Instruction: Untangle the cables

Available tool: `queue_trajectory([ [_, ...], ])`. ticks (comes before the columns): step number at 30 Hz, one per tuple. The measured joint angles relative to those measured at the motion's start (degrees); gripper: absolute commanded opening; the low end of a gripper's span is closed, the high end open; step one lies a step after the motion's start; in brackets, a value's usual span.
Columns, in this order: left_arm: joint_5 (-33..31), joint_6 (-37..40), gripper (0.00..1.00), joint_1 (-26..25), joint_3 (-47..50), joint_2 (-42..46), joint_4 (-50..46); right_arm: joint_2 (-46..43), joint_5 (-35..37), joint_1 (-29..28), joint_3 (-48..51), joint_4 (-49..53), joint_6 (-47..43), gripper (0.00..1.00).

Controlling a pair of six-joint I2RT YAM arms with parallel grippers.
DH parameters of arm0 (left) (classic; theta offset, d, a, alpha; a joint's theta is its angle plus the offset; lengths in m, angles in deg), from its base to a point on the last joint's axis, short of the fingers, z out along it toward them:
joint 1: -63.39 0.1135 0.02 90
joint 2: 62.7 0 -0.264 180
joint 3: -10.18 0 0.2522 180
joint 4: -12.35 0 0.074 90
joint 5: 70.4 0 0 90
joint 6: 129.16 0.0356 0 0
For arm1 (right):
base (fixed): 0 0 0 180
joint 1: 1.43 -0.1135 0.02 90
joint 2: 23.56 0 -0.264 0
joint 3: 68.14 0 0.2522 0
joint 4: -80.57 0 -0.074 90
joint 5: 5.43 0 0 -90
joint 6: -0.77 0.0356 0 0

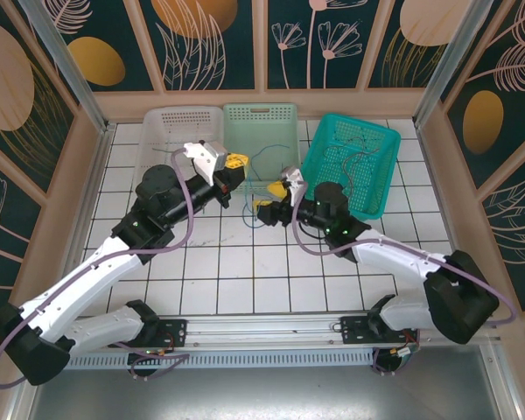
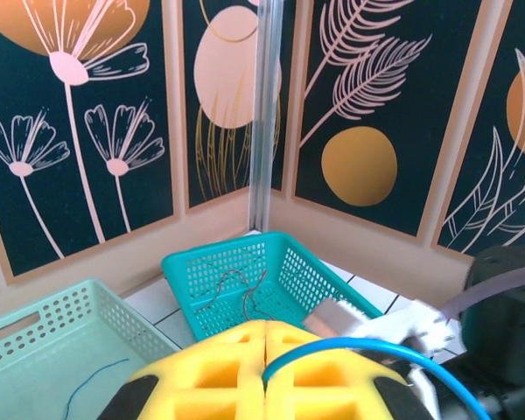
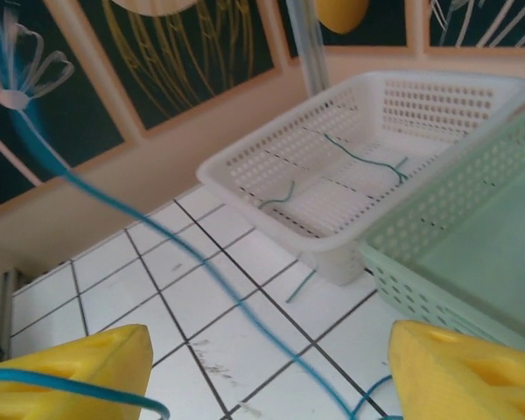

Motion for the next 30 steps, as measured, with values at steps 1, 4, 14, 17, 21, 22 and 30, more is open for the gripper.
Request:
queue_trajectory([
  [1,-0.59,0.02,0.00,0.00,0.00,0.63,0.00,0.72,0.94,-0.09,0.02,0.79,0.28,0.69],
  [4,-2.16,0.28,0.00,0.00,-0.09,2.60,-0.07,1.31,3.50,-0.13,1.81,2.64,2.01,0.69],
  [14,-6.43,2.67,0.00,0.00,-4.66,4.35,-2.12,-0.46,8.31,-0.11,7.17,9.60,7.78,0.66],
  [17,-7.30,3.54,0.00,0.00,-6.19,4.35,-2.64,-2.29,8.68,-0.11,8.44,11.15,8.85,0.65],
  [21,-8.59,4.61,0.01,0.00,-8.57,3.56,-3.34,-3.30,9.22,-0.02,9.57,13.38,9.70,0.64],
  [22,-8.87,4.85,0.01,0.00,-9.22,3.13,-3.54,-3.52,9.44,-0.02,9.92,14.08,9.90,0.63],
  [30,-13.09,7.69,0.03,0.00,-10.32,-1.75,-3.67,-8.17,9.75,2.27,11.23,17.25,10.82,0.60],
])
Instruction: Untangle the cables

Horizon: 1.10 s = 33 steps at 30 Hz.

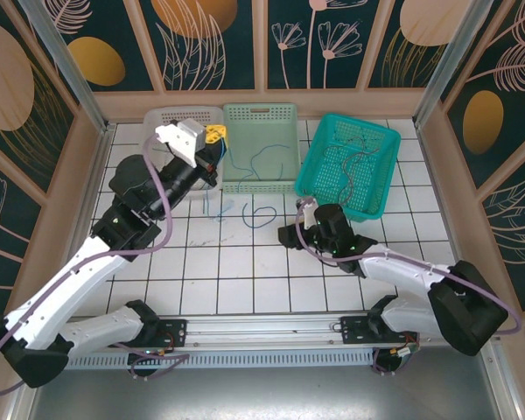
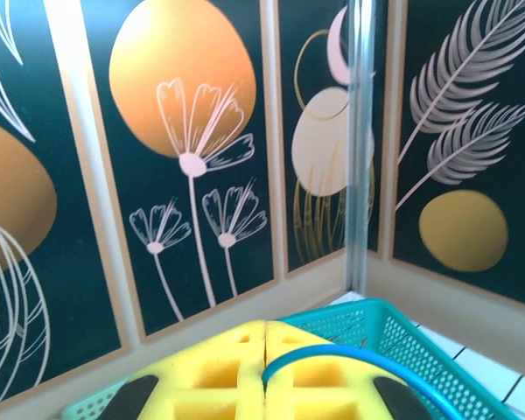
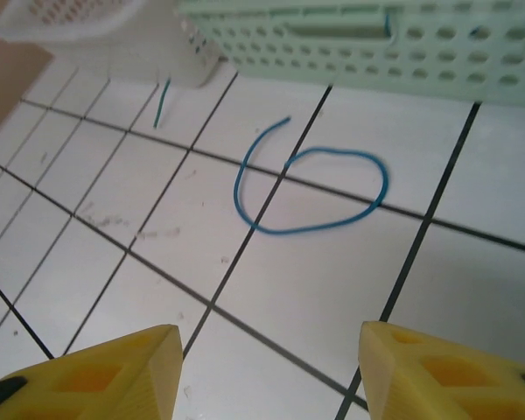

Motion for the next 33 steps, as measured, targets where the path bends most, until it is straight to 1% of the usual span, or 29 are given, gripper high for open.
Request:
queue_trajectory([
  [1,-0.42,0.59,0.03,0.00,-0.07,-0.98,0.02,-1.01,-0.02,0.72,0.00,0.00,0.31,0.62],
  [4,-1.73,2.40,0.05,0.00,-0.50,-3.91,0.37,-3.17,-0.07,2.43,-0.35,0.44,0.42,0.63],
  [10,-3.45,6.60,0.05,0.83,-2.71,-10.54,3.45,-4.35,-0.02,4.13,-2.03,1.99,0.33,0.66],
  [13,-3.19,8.09,0.06,2.60,-3.30,-13.51,6.47,-5.46,0.00,5.07,-2.03,2.73,0.33,0.67],
  [19,-1.75,11.08,0.06,7.98,-6.03,-21.70,13.57,-7.48,0.02,6.67,-2.03,4.31,0.35,0.67],
  [25,0.94,13.99,0.06,11.72,-13.84,-34.07,18.99,-7.67,0.17,6.67,-2.01,7.06,0.39,0.67],
  [29,3.52,14.01,0.10,14.25,-20.57,-44.26,22.75,-7.65,0.22,6.67,-1.60,7.96,1.03,0.65],
  [33,4.96,13.92,0.12,16.00,-28.39,-54.47,23.45,-7.54,0.24,6.69,-1.09,8.87,1.70,0.64],
])
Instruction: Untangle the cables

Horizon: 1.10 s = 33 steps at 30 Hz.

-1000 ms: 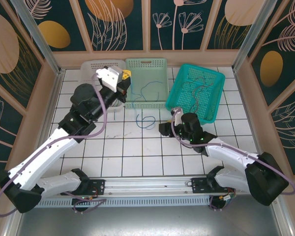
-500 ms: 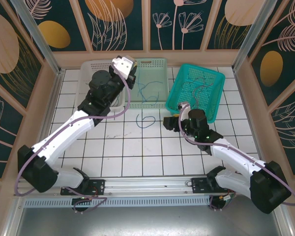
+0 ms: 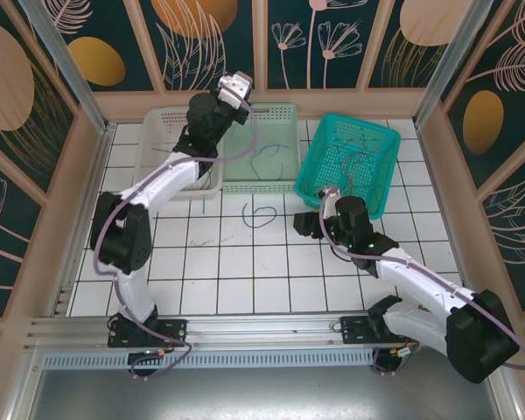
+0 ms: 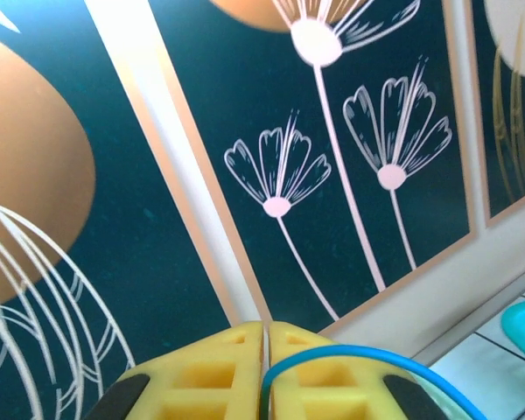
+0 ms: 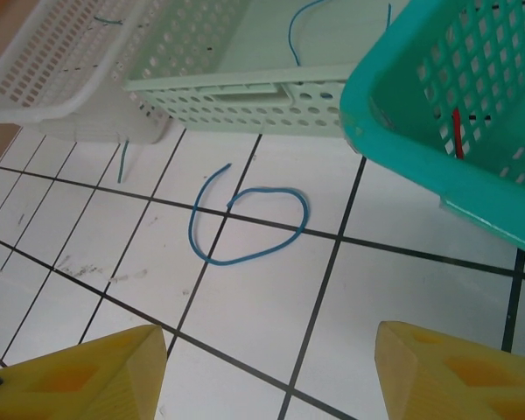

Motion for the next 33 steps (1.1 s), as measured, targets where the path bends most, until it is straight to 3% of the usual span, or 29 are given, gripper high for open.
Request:
queue_trajectory([
  [5,1.11,-0.37,0.14,1.09,-8.59,-9.64,-0.79,0.94,0.02,0.00,-0.02,0.76,0.59,0.64],
  [7,1.62,-0.46,0.20,1.18,-11.56,-12.02,-1.86,1.42,0.04,-0.02,-0.04,1.55,0.61,0.65],
  [8,1.90,-0.55,0.31,1.25,-12.00,-12.50,-2.40,1.64,0.04,-0.02,-0.04,1.84,0.59,0.65],
  [10,2.43,-0.22,0.61,1.29,-11.82,-12.52,-3.17,1.97,0.17,0.00,-0.07,2.25,0.57,0.66],
  [14,2.86,-0.02,0.98,1.27,-6.58,-10.43,-3.15,3.78,0.20,-0.02,-1.38,3.32,0.00,0.66],
  [21,-1.62,-0.83,0.98,1.27,5.03,-4.26,-4.96,11.19,1.03,0.00,-10.03,6.54,-2.71,0.66],
  [25,-2.97,-2.29,0.99,1.27,5.62,-0.85,-10.21,14.64,1.22,0.00,-14.73,7.34,-3.21,0.65],
  [29,1.77,-2.05,0.98,1.36,-6.36,-2.25,-26.16,18.75,1.27,0.00,-19.43,9.35,-4.20,0.66],
  [33,9.18,0.28,0.98,1.38,-25.59,-8.79,-45.53,22.21,0.98,0.20,-23.17,10.97,-4.76,0.66],
])
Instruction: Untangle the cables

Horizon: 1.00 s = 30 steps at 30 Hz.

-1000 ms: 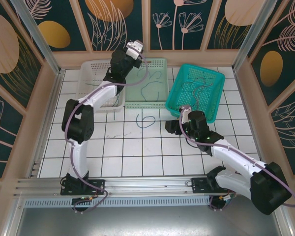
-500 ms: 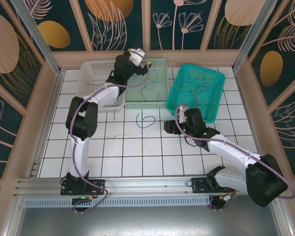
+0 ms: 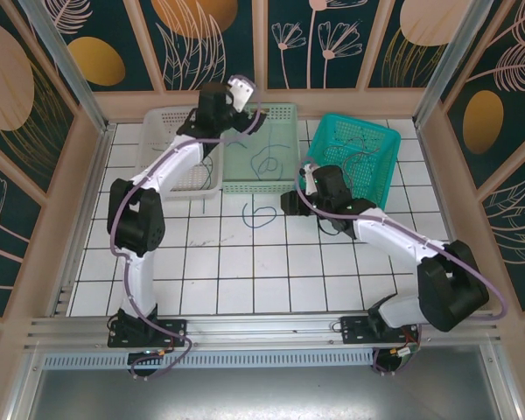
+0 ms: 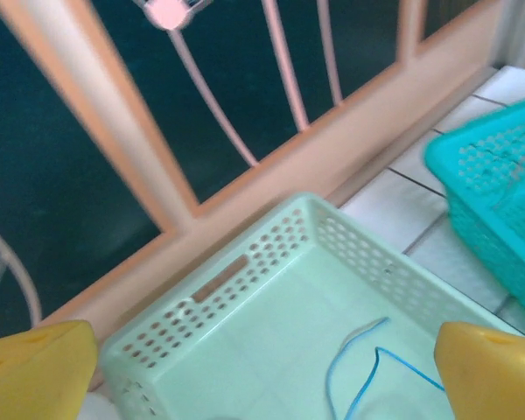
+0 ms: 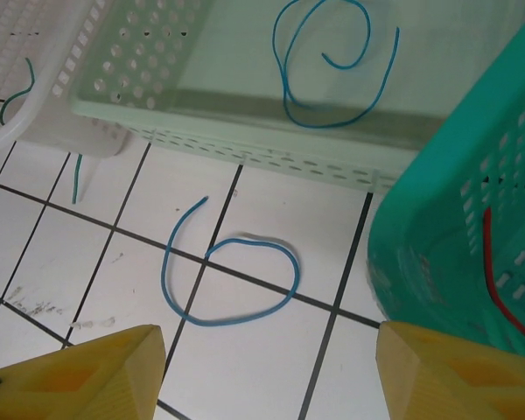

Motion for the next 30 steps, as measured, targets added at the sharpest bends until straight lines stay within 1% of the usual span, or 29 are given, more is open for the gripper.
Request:
queue_trajectory([
  [2,2.40,1.60,0.96,-0.04,-10.95,-5.53,-10.16,1.27,-0.02,0.76,-1.57,0.76,-0.63,0.66],
  [3,2.97,2.14,0.93,-0.07,-13.88,-7.43,-14.05,1.68,0.00,1.14,-2.12,1.18,-0.81,0.66],
  [4,3.23,2.60,0.90,-0.11,-14.82,-8.59,-17.46,2.08,0.04,1.57,-2.73,1.42,-1.03,0.66],
  [6,3.30,3.13,0.89,-0.09,-12.57,-9.31,-22.73,2.43,0.07,2.27,-3.56,1.90,-1.33,0.66],
  [9,3.08,2.27,0.89,-0.09,-1.31,-7.63,-23.23,2.47,0.02,3.19,-4.48,2.21,-1.86,0.66],
  [11,2.49,0.70,0.91,-0.09,7.85,-5.18,-20.20,2.47,-0.66,3.61,-4.98,2.19,-2.21,0.64],
  [13,2.03,-2.01,0.92,-0.31,16.00,-0.72,-14.73,2.67,-1.77,3.67,-5.42,2.21,-2.58,0.62],
  [15,1.31,-5.16,0.91,-0.31,24.33,6.21,-8.87,3.48,-2.60,3.52,-6.10,2.16,-2.95,0.61],
  [18,0.22,-9.77,0.88,-0.26,32.61,17.03,-1.44,4.92,-2.97,3.23,-6.51,2.16,-3.34,0.61],
  [23,-1.18,-16.76,0.88,-0.28,47.80,33.57,12.09,5.38,-3.06,3.15,-6.05,1.49,-3.32,0.60],
  [26,-1.33,-20.17,0.85,-0.50,54.42,37.92,15.32,5.38,-3.80,2.84,-6.01,0.70,-3.34,0.59],
  [30,-1.20,-24.85,0.81,-1.86,59.56,38.49,15.74,5.51,-3.85,1.22,-6.01,0.63,-3.50,0.59],
])
